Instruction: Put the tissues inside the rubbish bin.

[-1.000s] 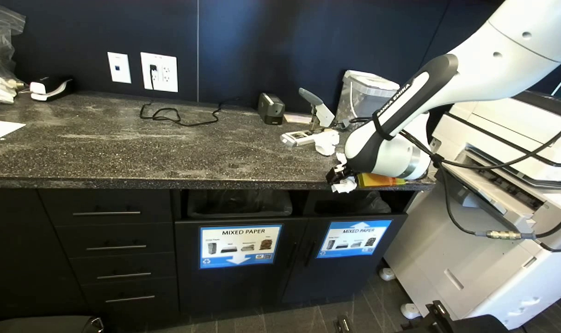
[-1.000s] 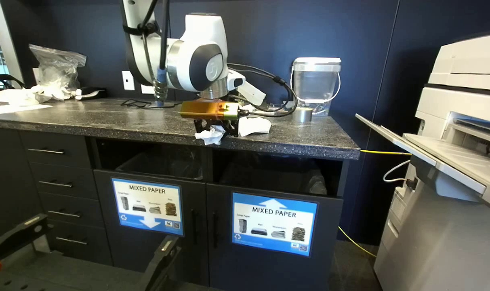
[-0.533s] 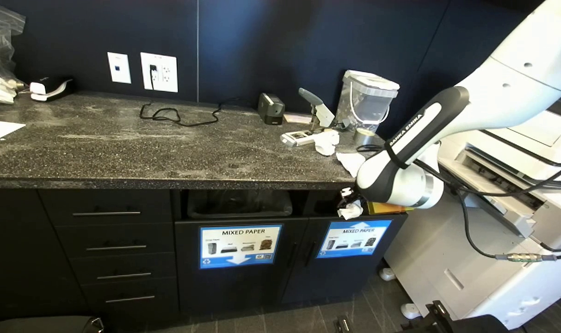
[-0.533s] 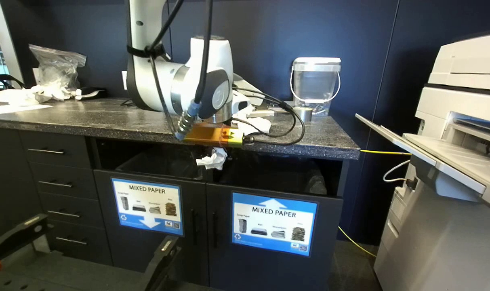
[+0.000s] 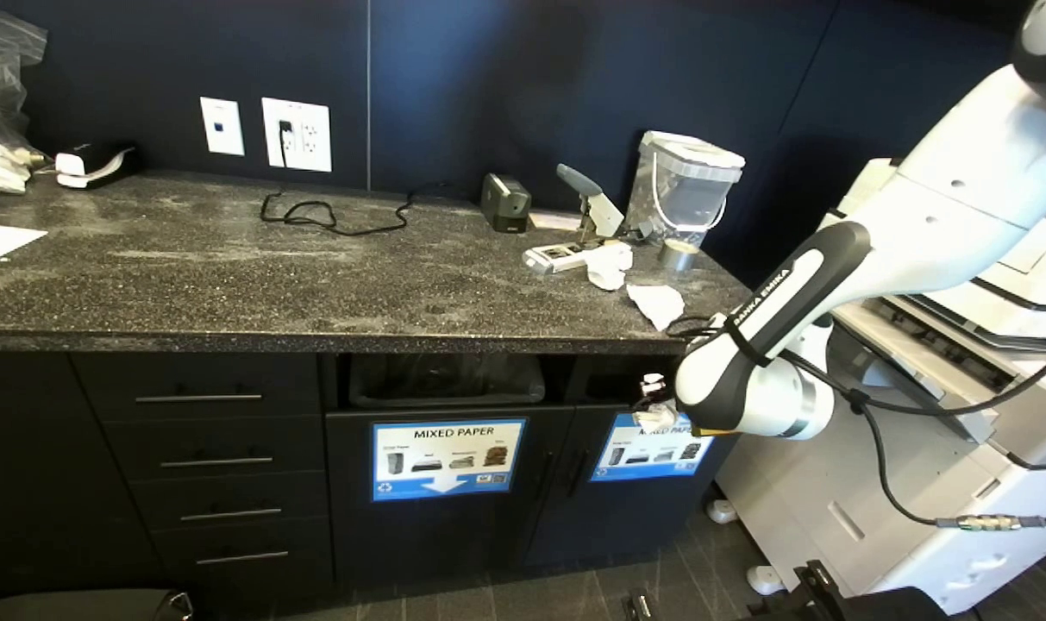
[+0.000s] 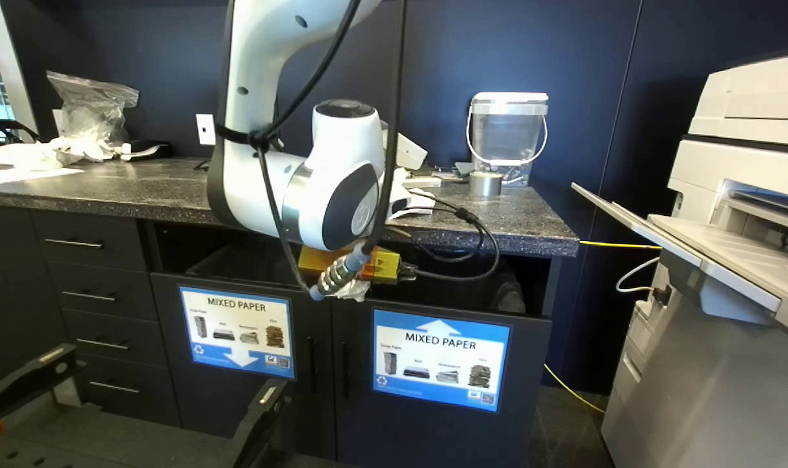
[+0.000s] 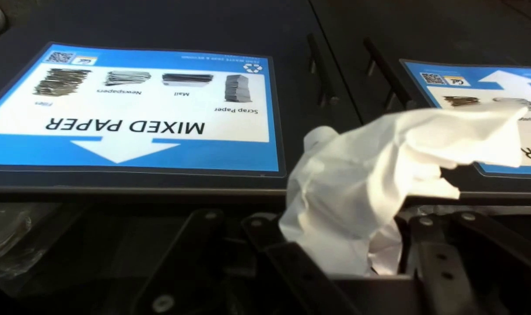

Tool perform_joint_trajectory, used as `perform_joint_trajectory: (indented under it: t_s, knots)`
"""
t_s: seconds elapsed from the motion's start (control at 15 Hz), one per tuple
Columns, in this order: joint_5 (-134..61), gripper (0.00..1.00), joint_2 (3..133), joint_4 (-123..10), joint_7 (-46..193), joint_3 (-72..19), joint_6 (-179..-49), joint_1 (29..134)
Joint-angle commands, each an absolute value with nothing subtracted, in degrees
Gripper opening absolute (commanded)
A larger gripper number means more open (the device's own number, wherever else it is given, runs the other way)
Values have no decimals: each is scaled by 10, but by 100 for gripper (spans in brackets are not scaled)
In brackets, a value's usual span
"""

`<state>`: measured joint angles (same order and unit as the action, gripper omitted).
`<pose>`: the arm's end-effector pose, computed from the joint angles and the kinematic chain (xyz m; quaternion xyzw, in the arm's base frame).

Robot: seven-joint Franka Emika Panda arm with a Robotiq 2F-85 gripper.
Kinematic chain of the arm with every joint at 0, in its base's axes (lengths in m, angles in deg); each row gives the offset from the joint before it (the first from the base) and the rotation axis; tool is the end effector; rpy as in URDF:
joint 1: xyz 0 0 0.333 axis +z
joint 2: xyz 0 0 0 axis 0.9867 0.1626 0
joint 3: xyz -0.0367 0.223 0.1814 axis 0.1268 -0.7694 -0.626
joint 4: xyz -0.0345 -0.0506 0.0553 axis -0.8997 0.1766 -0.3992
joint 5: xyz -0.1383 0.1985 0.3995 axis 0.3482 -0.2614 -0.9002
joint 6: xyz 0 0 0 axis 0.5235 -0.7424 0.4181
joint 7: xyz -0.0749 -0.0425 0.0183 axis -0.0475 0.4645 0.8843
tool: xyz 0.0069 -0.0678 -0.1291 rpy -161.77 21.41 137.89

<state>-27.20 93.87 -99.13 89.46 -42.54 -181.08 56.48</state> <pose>0.5026 -0.0528 -0.0498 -0.9698 -0.0600 -0.2345 0.0312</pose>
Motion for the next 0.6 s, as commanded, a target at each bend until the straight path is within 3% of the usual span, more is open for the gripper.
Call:
perform_joint_trajectory:
  t_s: [0.0, 0.53]
  knots:
    - [-212, 14, 1016, -936, 869, -421, -1880, 551]
    - [-186, 14, 1108, -816, 853, -375, -1957, 579]
